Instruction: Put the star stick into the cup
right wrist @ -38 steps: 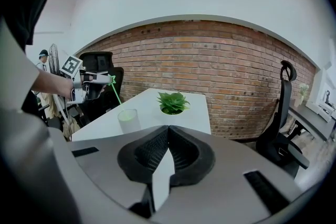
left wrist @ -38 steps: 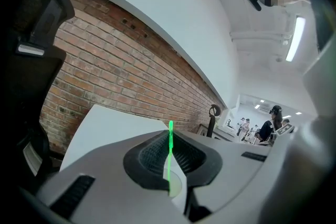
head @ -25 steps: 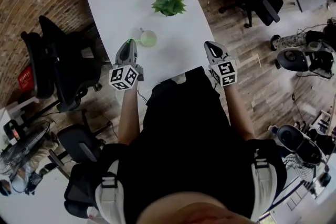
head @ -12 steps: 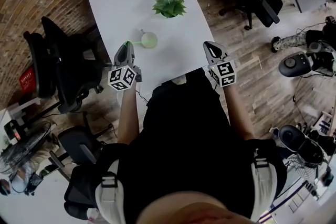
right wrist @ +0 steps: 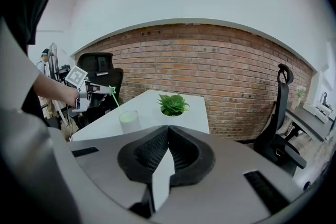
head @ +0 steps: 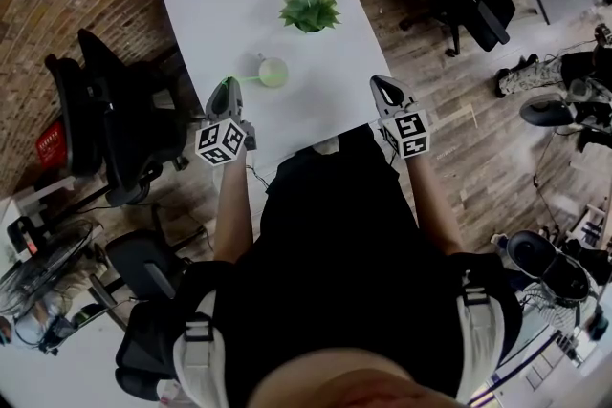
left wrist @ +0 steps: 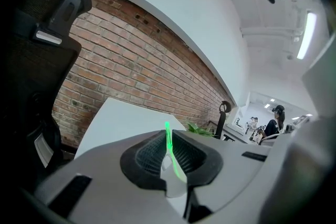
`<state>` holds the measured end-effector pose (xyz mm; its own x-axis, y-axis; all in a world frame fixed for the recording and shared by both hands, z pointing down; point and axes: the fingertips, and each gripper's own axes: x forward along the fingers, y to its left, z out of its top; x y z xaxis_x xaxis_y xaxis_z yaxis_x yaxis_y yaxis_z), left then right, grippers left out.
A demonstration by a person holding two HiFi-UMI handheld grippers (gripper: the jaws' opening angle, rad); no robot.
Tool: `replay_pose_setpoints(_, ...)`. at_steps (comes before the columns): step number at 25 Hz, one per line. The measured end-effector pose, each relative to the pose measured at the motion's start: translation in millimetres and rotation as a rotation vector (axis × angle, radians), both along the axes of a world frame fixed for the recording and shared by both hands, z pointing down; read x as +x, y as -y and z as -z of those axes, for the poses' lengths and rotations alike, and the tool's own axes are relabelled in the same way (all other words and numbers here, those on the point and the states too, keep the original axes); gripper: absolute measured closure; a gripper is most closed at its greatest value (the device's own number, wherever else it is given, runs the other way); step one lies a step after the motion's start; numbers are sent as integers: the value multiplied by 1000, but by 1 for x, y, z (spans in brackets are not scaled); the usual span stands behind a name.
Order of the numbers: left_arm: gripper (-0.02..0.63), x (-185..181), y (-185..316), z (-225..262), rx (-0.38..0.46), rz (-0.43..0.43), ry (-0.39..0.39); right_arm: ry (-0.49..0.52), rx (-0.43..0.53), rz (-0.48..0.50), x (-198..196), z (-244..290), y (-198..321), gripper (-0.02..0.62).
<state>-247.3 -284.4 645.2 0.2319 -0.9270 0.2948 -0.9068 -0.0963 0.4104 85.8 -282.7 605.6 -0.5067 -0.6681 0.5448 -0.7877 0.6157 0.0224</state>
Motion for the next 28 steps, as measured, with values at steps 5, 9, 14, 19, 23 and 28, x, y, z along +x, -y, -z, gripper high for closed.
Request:
replay_pose_setpoints(5, 566, -4, -4, -4, -11, 2, 6, 1, 9, 3, -1, -2, 1, 597)
replay_pose_setpoints(9, 527, -9, -7, -3, -13, 6, 15, -6, 9, 11, -4, -5, -1, 597)
replay_pose_setpoints(14, 442, -16, -16, 9, 7, 1, 12, 7, 16, 29, -12, -2, -1, 597)
replay_pose_setpoints(19, 408, -21, -27, 14, 13, -10, 24, 25, 23, 48, -24, 3, 0, 597)
replay_pose_setpoints(23, 400, -28, -39, 24, 30, 14, 41, 40, 33, 74, -34, 6, -2, 597)
replay_pose_setpoints(28, 508, -40, -54, 50, 101, 60, 80, 52, 35, 103, -46, 4, -4, 597)
